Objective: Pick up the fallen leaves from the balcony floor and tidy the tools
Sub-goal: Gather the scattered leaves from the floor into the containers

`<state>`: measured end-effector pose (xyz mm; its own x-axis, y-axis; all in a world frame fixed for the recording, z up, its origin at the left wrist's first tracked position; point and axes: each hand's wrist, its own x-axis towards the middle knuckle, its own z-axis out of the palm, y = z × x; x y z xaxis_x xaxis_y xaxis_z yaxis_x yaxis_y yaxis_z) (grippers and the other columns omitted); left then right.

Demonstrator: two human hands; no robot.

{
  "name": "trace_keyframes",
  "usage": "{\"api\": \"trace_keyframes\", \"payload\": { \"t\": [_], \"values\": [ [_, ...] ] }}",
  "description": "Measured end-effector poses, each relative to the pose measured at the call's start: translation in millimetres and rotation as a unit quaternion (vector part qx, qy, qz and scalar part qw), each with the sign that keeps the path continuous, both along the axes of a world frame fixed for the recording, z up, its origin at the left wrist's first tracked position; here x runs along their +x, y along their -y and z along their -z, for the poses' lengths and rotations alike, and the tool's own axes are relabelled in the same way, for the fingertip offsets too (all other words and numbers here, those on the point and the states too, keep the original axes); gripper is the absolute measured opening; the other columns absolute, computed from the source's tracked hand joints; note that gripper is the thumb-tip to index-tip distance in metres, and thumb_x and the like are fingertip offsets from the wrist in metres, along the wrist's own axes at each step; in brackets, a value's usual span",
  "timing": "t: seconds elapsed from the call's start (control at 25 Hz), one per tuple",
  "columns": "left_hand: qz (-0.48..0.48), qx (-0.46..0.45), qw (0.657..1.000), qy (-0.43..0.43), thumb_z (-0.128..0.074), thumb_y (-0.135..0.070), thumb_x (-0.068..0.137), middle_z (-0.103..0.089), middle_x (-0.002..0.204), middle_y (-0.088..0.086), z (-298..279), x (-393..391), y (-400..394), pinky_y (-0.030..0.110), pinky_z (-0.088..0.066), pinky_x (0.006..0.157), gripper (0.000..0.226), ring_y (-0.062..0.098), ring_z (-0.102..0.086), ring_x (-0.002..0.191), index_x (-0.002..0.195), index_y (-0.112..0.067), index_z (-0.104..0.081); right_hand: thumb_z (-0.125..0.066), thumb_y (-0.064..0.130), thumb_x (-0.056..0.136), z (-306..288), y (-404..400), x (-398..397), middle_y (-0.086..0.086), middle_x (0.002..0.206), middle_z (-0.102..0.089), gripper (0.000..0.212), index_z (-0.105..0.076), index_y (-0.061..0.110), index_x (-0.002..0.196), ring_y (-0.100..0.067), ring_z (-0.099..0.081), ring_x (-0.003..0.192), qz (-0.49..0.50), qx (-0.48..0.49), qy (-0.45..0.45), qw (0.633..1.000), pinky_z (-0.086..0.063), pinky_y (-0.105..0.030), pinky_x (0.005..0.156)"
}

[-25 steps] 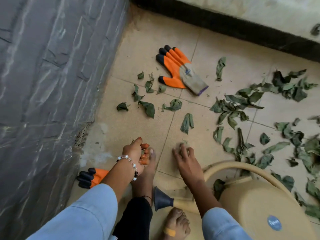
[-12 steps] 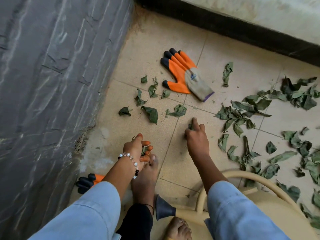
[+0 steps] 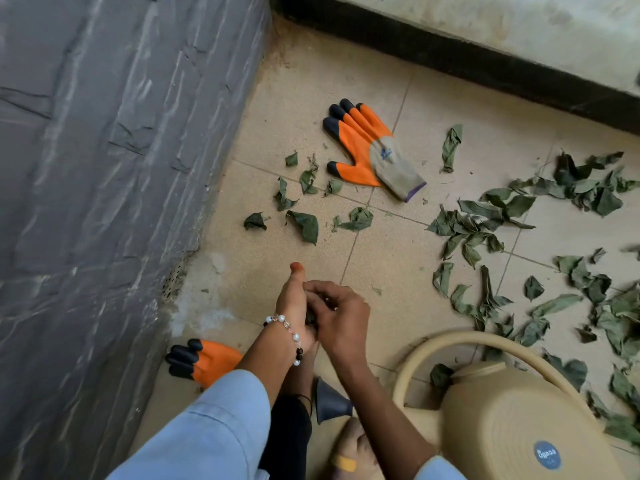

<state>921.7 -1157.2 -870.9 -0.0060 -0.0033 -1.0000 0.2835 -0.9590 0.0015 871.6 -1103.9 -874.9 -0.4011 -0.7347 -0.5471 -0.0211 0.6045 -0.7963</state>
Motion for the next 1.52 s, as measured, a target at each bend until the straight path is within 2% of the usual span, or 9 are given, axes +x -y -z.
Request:
{"api": "trace_keyframes", "payload": {
  "t": [0.12, 0.2, 0.32, 0.4, 0.64, 0.96, 1.16, 1.28, 1.52],
  "values": [
    [0.000, 0.027, 1.000, 0.008, -0.036, -0.054, 0.098, -0.066, 0.090, 0.018, 0.2, 6.1, 1.2, 0.035, -0.048, 0.070, 0.057, 0.028, -0.063, 0.083, 0.091, -0.004, -0.064, -0.043, 0.038, 0.094, -3.5, -16.9, -9.9, 0.022, 0.135, -0.051, 0.032, -0.061, 0.042, 0.120, -0.003, -0.025, 0.132, -0.284, -0.026, -0.142, 0.948, -0.017, -0.036, 0.096],
    [0.038, 0.013, 0.996, 0.077, -0.043, -0.041, 0.100, -0.064, 0.072, 0.013, 1.8, 6.6, -0.6, 0.031, -0.047, 0.056, 0.045, 0.026, -0.061, 0.066, 0.086, -0.003, -0.062, -0.035, 0.048, 0.095, 1.6, -21.7, -29.4, 0.012, 0.156, -0.023, 0.036, -0.055, 0.048, 0.125, -0.009, 0.000, 0.142, -0.366, -0.005, -0.057, 0.929, -0.007, -0.038, 0.102],
    [0.072, -0.039, 0.986, 0.143, -0.048, -0.033, 0.100, -0.050, 0.058, 0.005, 6.3, 4.5, 3.7, 0.017, -0.029, 0.036, 0.041, 0.014, -0.043, 0.037, 0.068, -0.007, -0.052, -0.059, 0.021, 0.092, 11.0, -19.7, -62.9, 0.004, 0.130, -0.061, 0.020, -0.071, 0.023, 0.109, -0.010, -0.046, 0.129, -0.036, 0.018, 0.199, 0.979, -0.037, -0.028, 0.101],
    [0.076, -0.051, 0.985, 0.145, -0.048, -0.034, 0.100, -0.041, 0.057, 0.003, 10.3, 9.8, 9.9, 0.012, -0.019, 0.033, 0.042, 0.010, -0.030, 0.030, 0.065, -0.010, -0.047, -0.068, 0.016, 0.086, 42.7, -23.0, -85.8, -0.003, 0.106, -0.071, 0.018, -0.072, 0.012, 0.103, -0.016, -0.065, 0.098, 0.046, 0.108, -0.002, 0.993, -0.051, -0.033, 0.087],
    [0.114, -0.071, 0.987, 0.088, -0.049, -0.028, 0.100, -0.042, 0.054, 0.002, 20.8, 23.0, 10.9, 0.011, -0.019, 0.033, 0.026, 0.008, -0.027, 0.031, 0.091, -0.007, -0.061, -0.062, -0.004, 0.082, 102.7, -48.2, -76.2, -0.014, 0.096, -0.059, 0.018, -0.062, 0.002, 0.098, -0.027, -0.054, 0.086, -0.331, 0.170, -0.367, 0.852, -0.044, -0.031, 0.066],
    [0.081, -0.100, 0.985, 0.111, -0.052, -0.009, 0.097, -0.066, 0.074, 0.016, 20.9, 37.7, 30.9, 0.012, -0.026, 0.032, 0.016, 0.013, -0.053, 0.036, 0.086, -0.001, -0.060, -0.061, 0.008, 0.085, 78.4, 52.4, -95.0, -0.011, 0.092, -0.069, 0.023, -0.069, 0.005, 0.107, -0.022, -0.062, 0.083, -0.062, 0.078, -0.200, 0.975, -0.050, -0.035, 0.083],
    [0.031, -0.112, 0.987, 0.111, -0.055, 0.000, 0.092, -0.063, 0.075, 0.021, 22.4, 50.7, 45.9, 0.016, -0.042, 0.036, 0.006, 0.018, -0.059, 0.041, 0.090, 0.004, -0.058, -0.053, 0.010, 0.092, 96.8, 85.3, -78.2, -0.022, 0.145, -0.033, 0.042, -0.049, 0.009, 0.134, -0.040, -0.032, 0.130, -0.336, 0.092, -0.404, 0.846, -0.041, -0.046, 0.099],
    [-0.012, -0.112, 0.988, 0.102, -0.057, 0.004, 0.091, -0.061, 0.075, 0.023, 21.7, 57.2, 46.6, 0.028, -0.056, 0.046, 0.004, 0.027, -0.060, 0.056, 0.091, 0.008, -0.058, -0.042, 0.006, 0.096, 96.2, 71.3, -69.5, -0.021, 0.132, -0.045, 0.030, -0.053, -0.003, 0.123, -0.036, -0.043, 0.118, -0.431, 0.118, -0.435, 0.782, -0.049, -0.041, 0.083],
    [-0.015, -0.126, 0.980, 0.150, -0.063, 0.001, 0.088, -0.062, 0.063, 0.015, 26.1, 67.0, 52.4, 0.018, -0.045, 0.039, 0.010, 0.015, -0.052, 0.040, 0.079, 0.003, -0.061, -0.060, -0.003, 0.083, 80.5, 116.0, -38.5, -0.013, 0.115, -0.063, 0.039, -0.063, 0.012, 0.120, -0.026, -0.059, 0.104, -0.242, -0.006, -0.238, 0.941, -0.047, -0.032, 0.087]
  ]
}}
